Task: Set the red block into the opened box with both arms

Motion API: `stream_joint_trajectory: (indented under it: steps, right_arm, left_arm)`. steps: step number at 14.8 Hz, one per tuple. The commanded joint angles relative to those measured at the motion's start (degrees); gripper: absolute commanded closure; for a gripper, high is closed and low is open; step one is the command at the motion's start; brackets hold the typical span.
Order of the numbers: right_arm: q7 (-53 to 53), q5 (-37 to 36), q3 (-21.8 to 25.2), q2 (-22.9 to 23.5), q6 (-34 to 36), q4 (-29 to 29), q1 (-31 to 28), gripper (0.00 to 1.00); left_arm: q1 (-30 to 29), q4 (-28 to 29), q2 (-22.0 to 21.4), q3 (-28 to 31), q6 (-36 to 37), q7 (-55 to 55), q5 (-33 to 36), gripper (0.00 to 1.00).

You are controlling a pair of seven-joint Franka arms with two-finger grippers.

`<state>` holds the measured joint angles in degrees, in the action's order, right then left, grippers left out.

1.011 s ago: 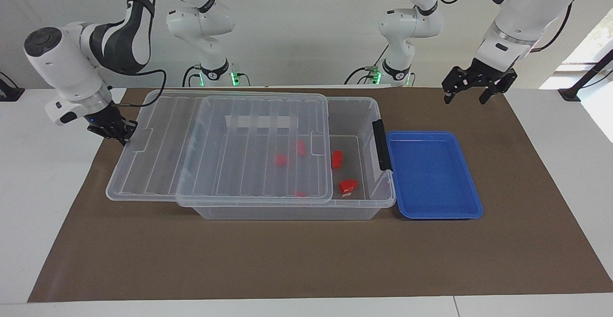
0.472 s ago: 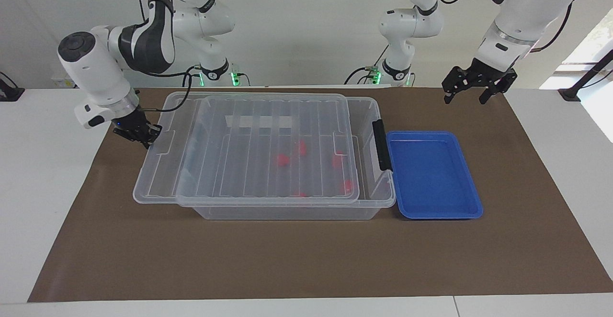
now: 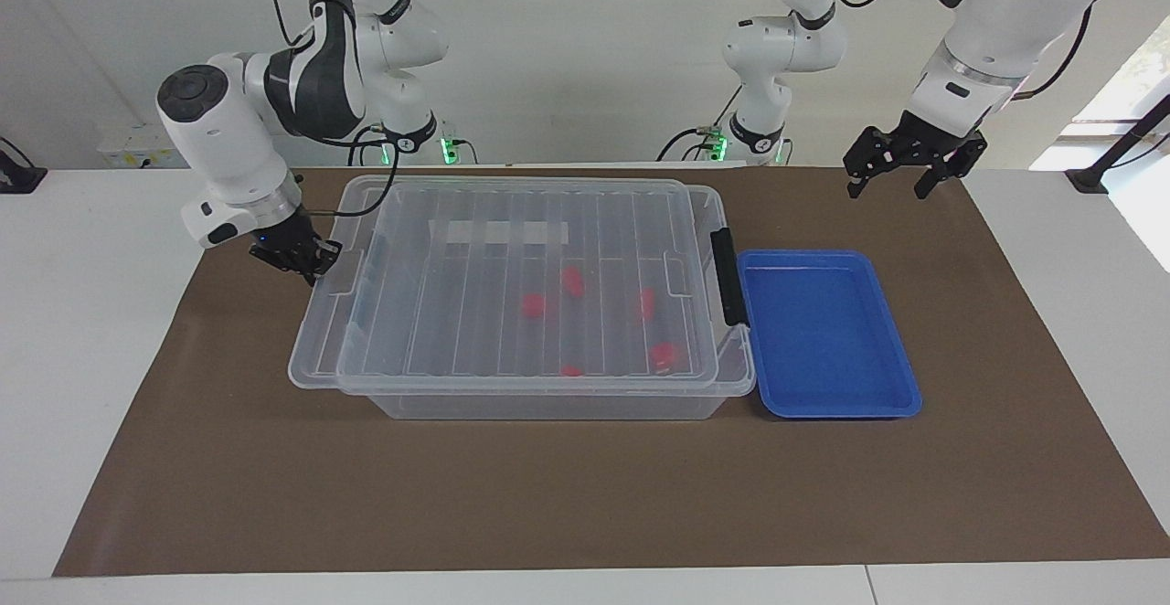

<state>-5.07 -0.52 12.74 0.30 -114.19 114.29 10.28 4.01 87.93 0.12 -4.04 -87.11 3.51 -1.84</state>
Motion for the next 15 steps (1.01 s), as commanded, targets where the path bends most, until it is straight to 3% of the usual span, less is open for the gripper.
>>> stream_joint_trajectory:
  steps: [1, 15]
  right_arm:
    - [-1.0, 0.4, -1.0, -1.4, -1.8, 2.3, -0.3, 1.0]
    - [-5.7, 0.5, -2.5, -1.1, -1.9, 2.2, 0.7, 1.0]
  left_arm:
    - [-0.7, 1.6, -1.5, -0.4, 0.3, -0.3, 0.8, 0.0]
    - [-0.7, 1.6, -1.5, -0.4, 0.3, -0.3, 0.8, 0.0]
